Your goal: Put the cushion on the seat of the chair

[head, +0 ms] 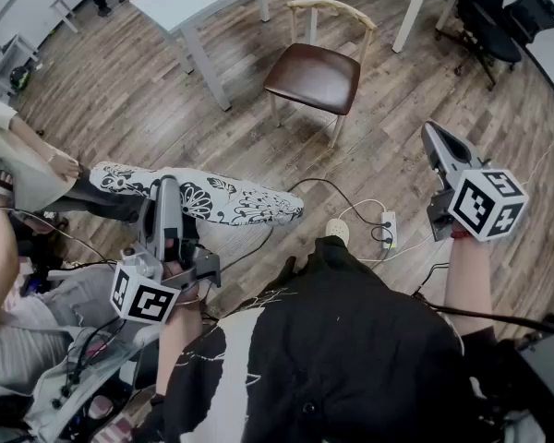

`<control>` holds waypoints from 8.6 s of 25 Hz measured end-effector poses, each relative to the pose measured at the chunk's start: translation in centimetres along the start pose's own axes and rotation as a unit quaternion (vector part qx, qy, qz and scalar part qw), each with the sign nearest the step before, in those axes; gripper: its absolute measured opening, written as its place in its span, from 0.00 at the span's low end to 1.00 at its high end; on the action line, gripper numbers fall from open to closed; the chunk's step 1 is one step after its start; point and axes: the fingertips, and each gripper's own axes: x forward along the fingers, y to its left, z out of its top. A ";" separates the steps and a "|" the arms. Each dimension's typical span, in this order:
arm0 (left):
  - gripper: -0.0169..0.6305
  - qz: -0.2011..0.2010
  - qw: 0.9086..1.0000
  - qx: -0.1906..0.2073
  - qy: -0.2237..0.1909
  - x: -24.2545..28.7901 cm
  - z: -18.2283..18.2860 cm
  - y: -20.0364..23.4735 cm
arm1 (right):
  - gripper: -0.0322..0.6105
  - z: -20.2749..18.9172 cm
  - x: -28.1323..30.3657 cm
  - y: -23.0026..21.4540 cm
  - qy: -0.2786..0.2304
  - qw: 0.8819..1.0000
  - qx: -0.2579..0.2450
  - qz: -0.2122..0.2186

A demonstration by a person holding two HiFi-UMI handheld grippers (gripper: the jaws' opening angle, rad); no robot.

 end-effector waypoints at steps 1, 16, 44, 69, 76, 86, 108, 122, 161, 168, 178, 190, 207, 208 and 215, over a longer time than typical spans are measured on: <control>0.06 0.002 1.000 0.002 0.001 0.7 -0.4 -0.2 | 0.07 0.2 0.4 -0.7 -0.002 1.000 0.002 0.003; 0.06 0.035 0.998 0.037 -0.025 16.3 -5.0 -0.7 | 0.07 4.9 9.1 -15.9 0.001 0.999 -0.025 0.040; 0.06 0.036 0.996 -0.054 0.066 37.8 -16.7 8.5 | 0.07 5.4 21.1 -27.9 0.035 0.996 0.075 0.029; 0.06 -0.029 0.983 -0.092 0.154 56.1 -21.1 18.2 | 0.07 9.2 33.7 -32.5 0.022 0.988 0.139 -0.060; 0.06 -0.061 0.979 -0.104 0.167 61.0 -21.5 21.4 | 0.07 10.8 37.0 -33.1 0.012 0.986 0.144 -0.083; 0.06 -0.056 0.978 -0.127 0.155 66.6 -25.6 23.8 | 0.08 10.7 39.7 -36.7 0.043 0.986 0.134 -0.095; 0.06 0.029 0.974 -0.176 0.139 67.7 -30.8 26.0 | 0.07 14.7 47.3 -41.8 0.085 0.990 0.107 -0.043; 0.06 0.153 0.974 -0.162 0.037 67.6 -34.2 27.6 | 0.07 18.3 56.6 -50.4 0.146 0.985 0.042 0.078; 0.06 0.371 0.902 -0.188 0.117 54.7 -48.0 29.2 | 0.07 17.3 57.9 -50.0 0.165 0.970 0.003 0.177; 0.06 0.388 0.891 -0.189 0.146 52.7 -50.1 29.9 | 0.07 17.5 58.1 -49.7 0.168 0.971 -0.004 0.169; 0.06 0.418 0.865 -0.201 0.190 49.8 -53.2 30.4 | 0.07 16.8 58.9 -49.4 0.189 0.968 -0.010 0.166; 0.06 0.459 0.832 -0.202 0.236 45.7 -56.2 31.5 | 0.07 15.6 61.5 -47.2 0.203 0.962 -0.024 0.181; 0.06 0.511 0.791 -0.215 0.260 40.9 -59.0 31.7 | 0.07 13.5 63.4 -44.9 0.234 0.948 -0.051 0.208; 0.06 0.513 0.788 -0.220 0.261 40.5 -59.3 31.7 | 0.07 13.3 63.5 -44.8 0.236 0.948 -0.051 0.209; 0.06 0.520 0.762 -0.267 0.278 38.5 -61.7 32.2 | 0.07 12.5 63.8 -44.3 0.250 0.943 -0.064 0.210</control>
